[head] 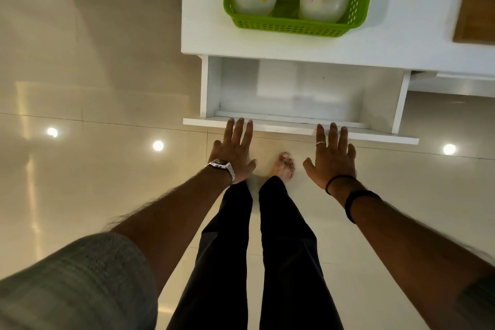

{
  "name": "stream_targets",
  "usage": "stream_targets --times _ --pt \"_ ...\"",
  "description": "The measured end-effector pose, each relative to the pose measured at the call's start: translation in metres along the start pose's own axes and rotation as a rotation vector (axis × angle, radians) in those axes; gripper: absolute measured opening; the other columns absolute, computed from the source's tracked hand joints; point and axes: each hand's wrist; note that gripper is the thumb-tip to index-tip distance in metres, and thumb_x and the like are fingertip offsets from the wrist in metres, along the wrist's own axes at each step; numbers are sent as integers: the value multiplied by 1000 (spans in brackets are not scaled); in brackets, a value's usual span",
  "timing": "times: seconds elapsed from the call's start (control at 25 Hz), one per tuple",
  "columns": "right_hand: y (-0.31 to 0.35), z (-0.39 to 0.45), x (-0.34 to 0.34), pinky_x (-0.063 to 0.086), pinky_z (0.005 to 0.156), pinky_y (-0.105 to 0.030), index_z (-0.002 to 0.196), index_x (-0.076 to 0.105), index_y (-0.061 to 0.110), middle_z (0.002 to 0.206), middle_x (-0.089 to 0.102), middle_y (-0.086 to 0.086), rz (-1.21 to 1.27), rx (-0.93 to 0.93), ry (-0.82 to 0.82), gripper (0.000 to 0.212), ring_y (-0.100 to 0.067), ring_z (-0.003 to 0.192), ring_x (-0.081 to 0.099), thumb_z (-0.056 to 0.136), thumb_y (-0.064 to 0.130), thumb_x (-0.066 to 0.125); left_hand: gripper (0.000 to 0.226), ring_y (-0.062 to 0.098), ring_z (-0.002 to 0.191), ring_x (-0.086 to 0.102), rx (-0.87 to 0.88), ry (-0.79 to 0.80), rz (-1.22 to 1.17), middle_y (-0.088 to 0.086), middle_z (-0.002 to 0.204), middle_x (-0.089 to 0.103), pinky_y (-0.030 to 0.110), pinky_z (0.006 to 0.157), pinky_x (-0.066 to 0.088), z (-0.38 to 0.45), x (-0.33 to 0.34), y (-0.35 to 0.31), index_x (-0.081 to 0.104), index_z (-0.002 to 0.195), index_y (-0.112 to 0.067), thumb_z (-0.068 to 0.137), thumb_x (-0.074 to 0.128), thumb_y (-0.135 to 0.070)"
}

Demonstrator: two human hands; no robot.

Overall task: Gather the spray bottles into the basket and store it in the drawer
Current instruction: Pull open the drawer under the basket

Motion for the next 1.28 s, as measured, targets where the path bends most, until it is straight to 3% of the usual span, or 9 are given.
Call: stream_targets --times 0.2,0.4,0.52,0.72,1.04,1.28 --pt "0 -22 19 25 118 -57 159 0 16 166 -1 -18 -29 -4 31 91 -42 152 -2 91 49 51 83 34 151 16 20 6 45 10 163 17 50 106 43 -9 6 -2 11 158 -17 93 49 -51" --pt "0 -42 36 26 118 -56 159 -2 16 166 -2 -19 -47 -1 64 95 -42 152 -1 89 50 54 88 29 158 -8 44 98 -8 7 170 -11 52 113 38 -26 32 2 -6 161 -20 96 45 -51" --pt "0 -51 42 31 116 -54 159 -1 16 166 1 -18 -62 0 93 94 -42 152 1 89 49 53 90 28 157 -13 36 107 -31 6 169 -17 52 113 38 -36 47 1 -10 160 -21 96 44 -53" --pt "-1 -68 53 39 110 -51 159 0 16 166 2 -17 -78 -15 154 92 -43 152 1 91 48 52 91 32 156 -14 -4 159 -37 9 169 -17 51 115 36 -51 62 -10 -10 160 -18 95 43 -54" --pt "-8 -95 64 39 110 -48 159 -3 17 166 6 -15 -159 -81 233 88 -40 152 6 92 48 46 85 31 157 -10 28 250 -13 9 169 -13 52 115 35 -73 78 -6 -8 160 -19 98 40 -52" --pt "-12 -104 72 33 111 -48 158 11 19 161 22 -12 -209 -114 295 78 -36 148 21 92 47 42 78 34 155 9 70 278 57 13 167 10 50 113 37 -81 86 -8 7 160 -16 98 39 -51"
Point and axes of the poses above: each hand's wrist, its own z-axis towards the middle knuckle, its own x-axis out of the palm, y = z × x
